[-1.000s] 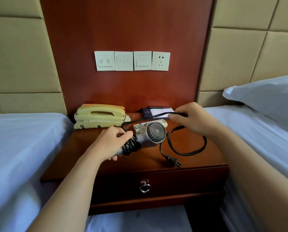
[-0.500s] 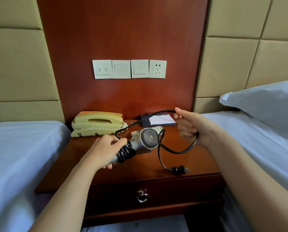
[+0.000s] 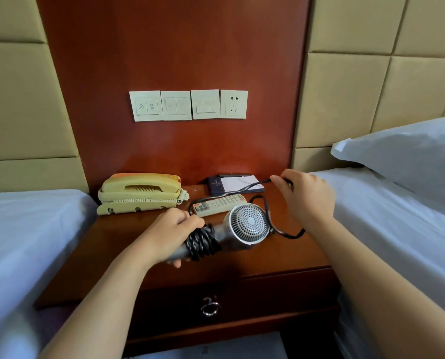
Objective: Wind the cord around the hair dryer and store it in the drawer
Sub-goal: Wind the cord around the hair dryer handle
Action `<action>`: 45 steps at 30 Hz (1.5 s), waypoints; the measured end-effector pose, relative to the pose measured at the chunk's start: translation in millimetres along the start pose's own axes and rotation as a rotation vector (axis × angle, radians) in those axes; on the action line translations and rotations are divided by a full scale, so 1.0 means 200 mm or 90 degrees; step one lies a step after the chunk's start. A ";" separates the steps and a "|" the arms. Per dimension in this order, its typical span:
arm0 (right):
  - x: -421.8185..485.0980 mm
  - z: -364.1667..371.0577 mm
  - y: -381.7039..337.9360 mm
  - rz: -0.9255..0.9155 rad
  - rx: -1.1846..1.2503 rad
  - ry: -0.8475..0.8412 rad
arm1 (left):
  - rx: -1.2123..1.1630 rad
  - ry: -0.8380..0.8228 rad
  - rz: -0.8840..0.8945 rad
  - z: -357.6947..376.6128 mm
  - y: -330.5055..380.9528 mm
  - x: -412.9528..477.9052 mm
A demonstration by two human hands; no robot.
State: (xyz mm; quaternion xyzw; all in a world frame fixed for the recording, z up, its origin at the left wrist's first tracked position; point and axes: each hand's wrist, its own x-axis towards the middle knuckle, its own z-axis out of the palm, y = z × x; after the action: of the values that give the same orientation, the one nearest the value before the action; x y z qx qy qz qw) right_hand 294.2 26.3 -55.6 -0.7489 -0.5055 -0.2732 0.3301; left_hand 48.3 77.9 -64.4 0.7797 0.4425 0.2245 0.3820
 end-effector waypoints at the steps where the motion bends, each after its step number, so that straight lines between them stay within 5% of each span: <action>1: -0.01 0.01 0.02 -0.012 -0.009 0.001 | -0.005 -0.011 0.009 0.00 0.01 0.00; 8: -0.01 0.05 0.15 -0.064 -0.013 0.067 | -0.029 -0.076 0.042 0.05 0.03 0.01; 13: -0.05 0.09 0.18 -0.073 -0.058 0.031 | -0.180 -0.098 0.078 0.06 0.07 -0.04; 18: -0.12 0.11 0.18 -0.104 -0.076 -0.018 | -0.174 0.070 -0.043 0.07 0.12 0.09; 22: -0.16 0.10 0.16 -0.164 -0.078 -0.086 | -0.417 0.002 0.020 0.09 0.08 -0.01; 26: -0.18 0.06 0.11 -0.198 -0.053 -0.157 | -0.566 0.047 0.012 0.10 0.08 0.05; 32: -0.18 0.02 0.07 -0.280 -0.046 -0.199 | -0.558 0.164 -0.058 0.08 0.04 0.09; 45: -0.20 -0.05 -0.02 -0.506 0.040 0.068 | -0.588 0.189 -0.152 0.04 -0.01 0.15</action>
State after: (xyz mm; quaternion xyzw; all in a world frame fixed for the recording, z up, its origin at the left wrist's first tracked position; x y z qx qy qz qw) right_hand 275.7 -3.4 -76.8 -0.4692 -0.7461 -0.4025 0.2474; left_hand 66.6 101.0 -70.7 0.4326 0.4324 0.4604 0.6433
